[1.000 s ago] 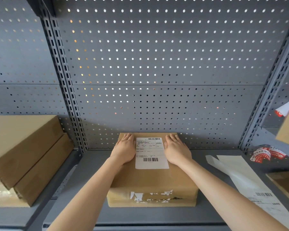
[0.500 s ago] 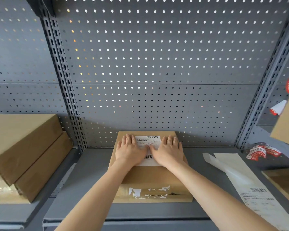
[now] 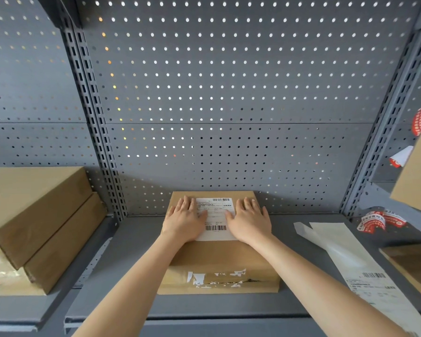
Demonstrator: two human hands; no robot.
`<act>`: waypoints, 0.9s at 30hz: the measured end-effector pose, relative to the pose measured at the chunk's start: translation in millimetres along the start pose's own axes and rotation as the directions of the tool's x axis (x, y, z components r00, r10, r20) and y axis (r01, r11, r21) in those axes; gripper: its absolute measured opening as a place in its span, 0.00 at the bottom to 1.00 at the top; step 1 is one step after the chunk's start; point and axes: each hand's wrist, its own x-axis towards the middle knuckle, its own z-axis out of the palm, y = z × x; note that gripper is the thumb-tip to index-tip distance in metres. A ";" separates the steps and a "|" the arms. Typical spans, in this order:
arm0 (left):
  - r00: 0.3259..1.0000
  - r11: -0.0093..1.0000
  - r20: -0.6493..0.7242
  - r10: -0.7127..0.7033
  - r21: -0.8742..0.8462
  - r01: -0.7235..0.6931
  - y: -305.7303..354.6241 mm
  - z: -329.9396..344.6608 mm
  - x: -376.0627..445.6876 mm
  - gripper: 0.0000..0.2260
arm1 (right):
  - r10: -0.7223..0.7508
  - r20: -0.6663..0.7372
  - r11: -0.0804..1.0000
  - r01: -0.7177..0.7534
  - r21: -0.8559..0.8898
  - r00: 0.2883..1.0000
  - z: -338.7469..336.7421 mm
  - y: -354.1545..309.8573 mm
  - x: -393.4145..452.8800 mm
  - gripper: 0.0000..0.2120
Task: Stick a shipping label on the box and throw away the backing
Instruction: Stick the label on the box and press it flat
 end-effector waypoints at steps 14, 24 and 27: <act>0.998 0.998 -0.052 0.020 -0.053 -0.023 -13.9 -5.8 -3.8 0.21 | -0.046 0.010 0.998 0.046 0.033 0.999 -4.1 17.3 -3.4 0.25; 0.998 0.998 -0.037 -0.043 -0.041 0.041 12.3 -0.4 -17.1 0.32 | 0.043 0.007 0.999 -0.043 -0.033 0.999 0.1 -2.3 -14.9 0.38; 0.999 0.999 -0.033 -0.043 0.000 0.043 16.7 0.3 -21.4 0.36 | 0.047 -0.008 0.998 -0.047 -0.038 0.999 1.0 -7.2 -17.5 0.41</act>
